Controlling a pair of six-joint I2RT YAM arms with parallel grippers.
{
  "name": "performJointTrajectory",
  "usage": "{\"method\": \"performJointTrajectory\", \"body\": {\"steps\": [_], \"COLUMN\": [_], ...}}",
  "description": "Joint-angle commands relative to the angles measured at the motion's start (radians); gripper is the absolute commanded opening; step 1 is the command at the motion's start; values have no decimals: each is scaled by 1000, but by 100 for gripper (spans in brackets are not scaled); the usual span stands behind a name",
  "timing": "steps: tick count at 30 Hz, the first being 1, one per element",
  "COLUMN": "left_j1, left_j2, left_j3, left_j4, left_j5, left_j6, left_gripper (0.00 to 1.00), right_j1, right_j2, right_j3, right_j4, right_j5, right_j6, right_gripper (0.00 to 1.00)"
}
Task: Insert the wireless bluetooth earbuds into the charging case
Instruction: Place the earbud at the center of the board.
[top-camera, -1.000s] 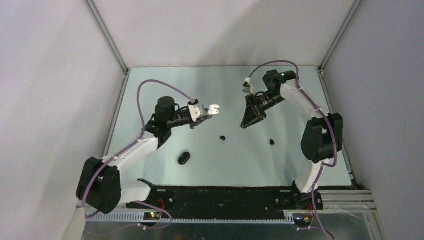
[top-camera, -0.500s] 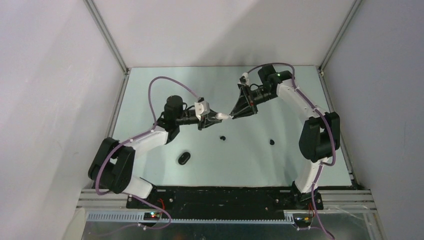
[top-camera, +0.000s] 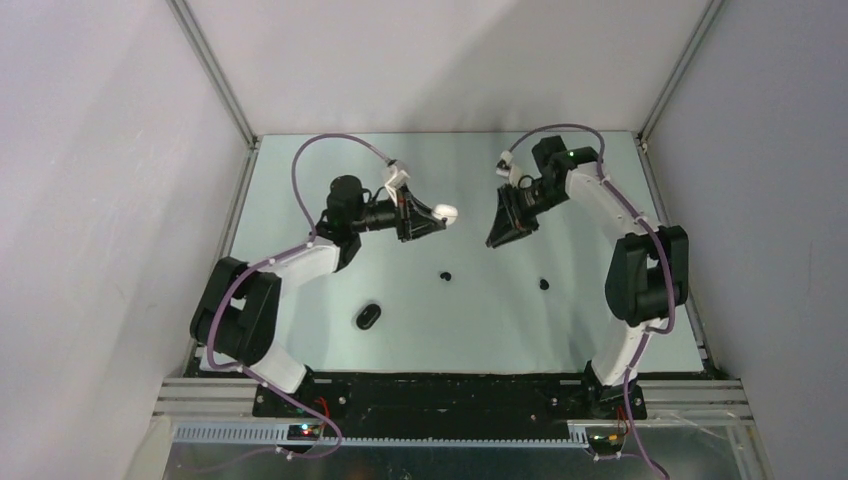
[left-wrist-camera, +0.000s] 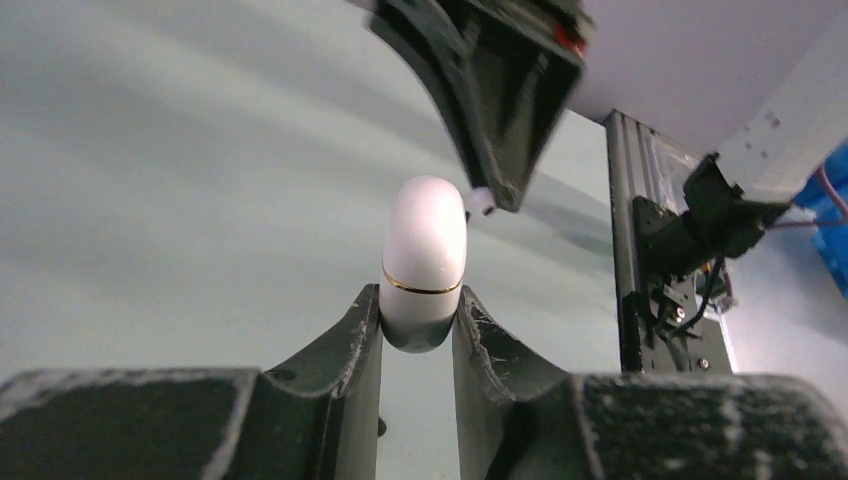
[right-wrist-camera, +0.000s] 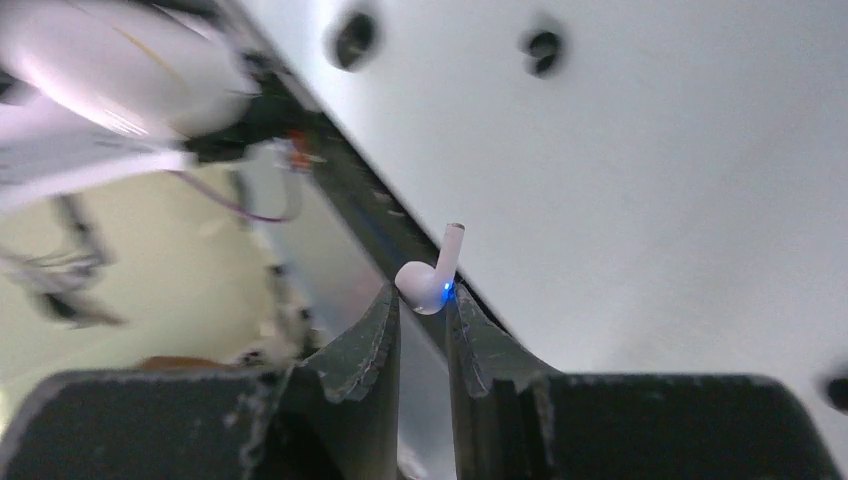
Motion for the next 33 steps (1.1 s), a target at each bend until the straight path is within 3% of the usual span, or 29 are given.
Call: {"method": "performJointTrajectory", "body": {"steps": [1, 6, 8, 12, 14, 17, 21, 24, 28, 30, 33], "left_j1": [82, 154, 178, 191, 191, 191, 195, 197, 196, 195, 196], "left_j2": [-4, -60, -85, -127, -150, -174, -208, -234, -249, -250, -254], "left_j3": [-28, -63, -74, -94, -101, -103, -96, -87, -71, -57, -30], "left_j4": [49, 46, 37, 20, 10, -1, -31, -86, -123, -125, -125], "left_j5": [-82, -87, -83, -91, -97, -110, -113, -92, -31, 19, 88], "left_j6": [-197, -242, -257, -267, -266, -257, -240, -184, -112, -90, -25], "left_gripper": [0, 0, 0, 0, 0, 0, 0, 0, 0, 0, 0], "right_j1": [70, 166, 213, 276, 292, 283, 196, 156, 125, 120, 149], "right_j2": [-88, -129, -144, -108, -82, -28, 1, -32, -121, -203, -335], "right_j3": [-125, -356, -414, -460, -463, -431, -312, -241, -152, -142, -177], "right_j4": [30, 248, 363, 431, 442, 421, 326, 280, 219, 261, 461], "right_j5": [387, 694, 757, 830, 850, 862, 587, 395, 266, 195, 149], "right_j6": [-324, -397, -403, -390, -374, -323, -219, -253, -376, -467, -546], "right_gripper": [0, 0, 0, 6, 9, 26, 42, 53, 53, 53, 56]}}
